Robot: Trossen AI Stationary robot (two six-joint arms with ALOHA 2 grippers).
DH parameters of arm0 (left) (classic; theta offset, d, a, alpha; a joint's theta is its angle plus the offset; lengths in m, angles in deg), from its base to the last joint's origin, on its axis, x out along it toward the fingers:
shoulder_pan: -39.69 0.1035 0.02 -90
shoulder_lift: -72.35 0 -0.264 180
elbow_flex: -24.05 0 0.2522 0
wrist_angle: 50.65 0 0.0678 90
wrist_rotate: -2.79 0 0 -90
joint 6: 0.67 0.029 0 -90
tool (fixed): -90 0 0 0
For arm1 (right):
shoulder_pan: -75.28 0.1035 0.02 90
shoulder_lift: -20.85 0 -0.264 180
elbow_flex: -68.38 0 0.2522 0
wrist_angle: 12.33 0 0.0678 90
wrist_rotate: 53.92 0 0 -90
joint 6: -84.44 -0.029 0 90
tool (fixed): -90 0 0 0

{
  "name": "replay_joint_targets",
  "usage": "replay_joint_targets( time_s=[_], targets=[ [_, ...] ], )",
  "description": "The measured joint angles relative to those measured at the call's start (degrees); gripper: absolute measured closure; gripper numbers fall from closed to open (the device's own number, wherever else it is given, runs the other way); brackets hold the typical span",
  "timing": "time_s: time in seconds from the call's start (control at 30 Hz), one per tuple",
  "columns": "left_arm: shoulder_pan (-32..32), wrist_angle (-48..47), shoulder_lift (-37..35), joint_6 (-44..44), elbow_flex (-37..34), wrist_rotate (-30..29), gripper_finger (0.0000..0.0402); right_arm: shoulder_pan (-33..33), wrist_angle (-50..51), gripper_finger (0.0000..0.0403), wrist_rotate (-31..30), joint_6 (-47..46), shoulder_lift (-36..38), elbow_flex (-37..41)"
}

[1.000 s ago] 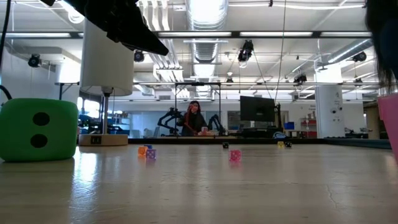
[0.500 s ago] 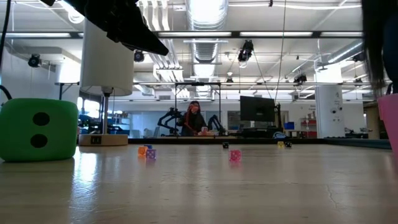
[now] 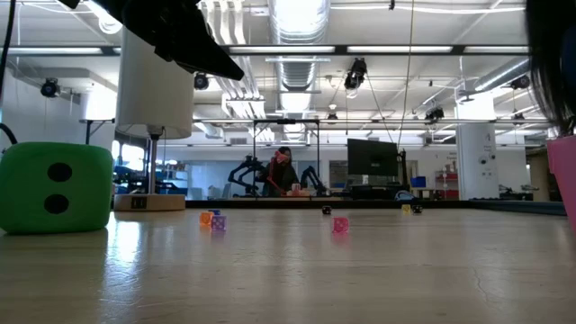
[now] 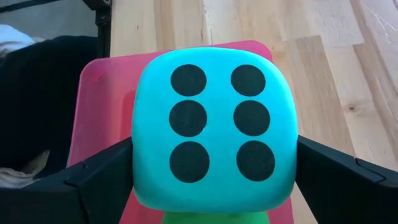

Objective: Pick & Place Dice
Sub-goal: Put the large blue die into the bin, then put the large green die into the bin

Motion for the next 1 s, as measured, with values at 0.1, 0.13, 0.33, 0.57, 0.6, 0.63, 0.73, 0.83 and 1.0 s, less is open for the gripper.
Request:
replay_joint_targets(
  time_s=[0.1,0.13,0.33,0.57,0.6,0.63,0.73,0.83,1.0],
  targets=[
    [0.0,0.0,0.0,0.0,0.0,0.0,0.0382,0.0,0.0,0.0006,-1.1,-0.1,0.0,0.2],
    [0.0,0.0,0.0,0.0,0.0,0.0,0.0382,0.0,0.0,0.0005,-1.1,-0.1,0.0,0.3],
    [0.0,0.0,0.0,0.0,0.0,0.0,0.0382,0.0,-1.3,0.0003,-1.1,-0.4,0.0,1.0],
    [0.0,0.0,0.0,0.0,0.0,0.0,0.0382,0.0,-1.3,0.0003,-2.3,-0.4,0.2,1.0],
    [0.0,0.0,0.0,0.0,0.0,0.0,0.0382,0.0,-1.2,0.0003,-3.3,-0.4,0.4,0.8],
    [0.0,0.0,0.0,0.0,0.0,0.0,0.0382,0.0,-1.2,0.0003,-4.3,-0.4,0.6,0.3],
    [0.0,0.0,0.0,0.0,0.0,0.0,0.0382,0.0,-1.4,0.0003,-7.3,0.7,0.9,-0.7],
    [0.0,0.0,0.0,0.0,0.0,0.0,0.0382,-0.4,-1.3,0.0003,-9.7,2.5,0.9,-1.3],
    [0.0,0.0,0.0,0.0,0.0,0.0,0.0382,-2.5,-1.3,0.0003,-15.4,3.1,0.9,-1.4]
  ],
)
